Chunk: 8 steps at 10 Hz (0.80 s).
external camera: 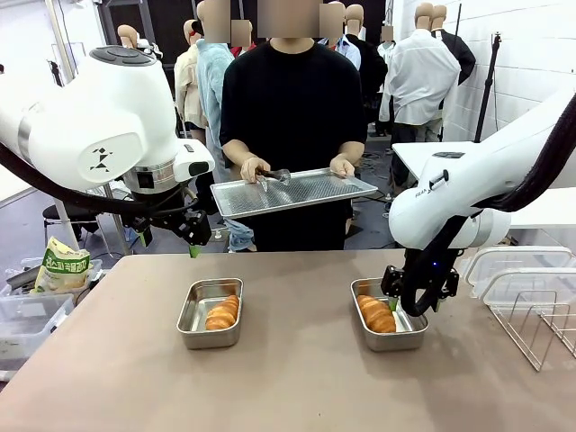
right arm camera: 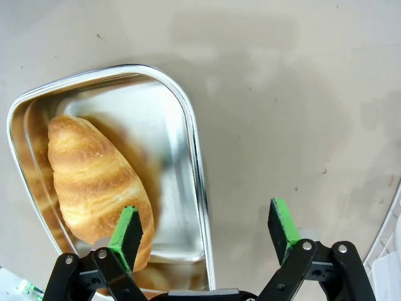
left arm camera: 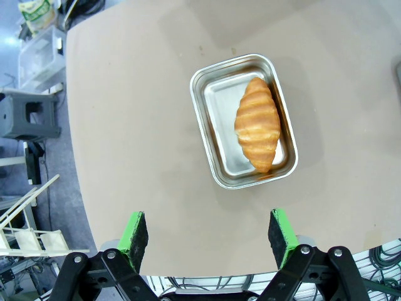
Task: Place the bread in airtight containers.
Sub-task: Pick up one Airtight Container lid and hand it to the human.
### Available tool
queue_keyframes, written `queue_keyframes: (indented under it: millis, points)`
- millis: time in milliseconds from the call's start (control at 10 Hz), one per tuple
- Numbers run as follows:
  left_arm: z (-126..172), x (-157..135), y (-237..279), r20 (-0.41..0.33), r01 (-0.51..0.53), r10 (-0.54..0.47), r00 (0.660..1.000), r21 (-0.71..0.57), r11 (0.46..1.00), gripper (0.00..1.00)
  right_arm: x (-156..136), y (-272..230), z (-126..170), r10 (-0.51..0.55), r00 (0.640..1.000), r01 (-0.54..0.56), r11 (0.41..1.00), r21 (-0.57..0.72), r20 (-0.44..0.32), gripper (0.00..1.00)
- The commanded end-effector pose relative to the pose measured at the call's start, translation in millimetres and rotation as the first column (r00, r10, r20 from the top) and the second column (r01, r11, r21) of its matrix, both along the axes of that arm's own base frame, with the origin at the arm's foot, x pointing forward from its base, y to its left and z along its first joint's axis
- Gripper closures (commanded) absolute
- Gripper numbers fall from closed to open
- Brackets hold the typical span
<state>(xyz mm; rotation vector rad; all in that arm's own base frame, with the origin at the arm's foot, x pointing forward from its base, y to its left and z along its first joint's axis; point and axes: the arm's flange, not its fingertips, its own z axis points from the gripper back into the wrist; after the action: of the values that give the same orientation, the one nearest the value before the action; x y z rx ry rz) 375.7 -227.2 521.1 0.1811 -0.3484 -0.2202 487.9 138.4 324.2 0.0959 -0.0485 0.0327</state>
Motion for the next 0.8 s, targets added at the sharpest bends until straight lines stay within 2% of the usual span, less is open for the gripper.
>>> queue_keyframes:
  millis: [0,500,600,700]
  points:
    - [2,2,-1,-0.006,0.000,0.000,1.000,0.002,1.000,0.00,1,0,0,0.004,1.000,-0.004,1.000,0.002,0.015,0.00]
    - [2,2,-1,-0.006,0.000,0.000,1.000,0.002,1.000,0.00,0,0,0,0.000,1.000,0.000,1.000,0.000,0.000,0.00]
    - [2,2,-1,-0.006,0.000,0.000,1.000,0.002,1.000,0.00,-20,-13,32,-0.010,0.997,0.011,1.000,-0.018,0.076,0.00]
    - [2,2,-1,-0.006,0.000,0.000,1.000,0.002,1.000,0.00,-36,-22,61,-0.002,0.988,-0.005,0.999,0.042,0.154,0.00]
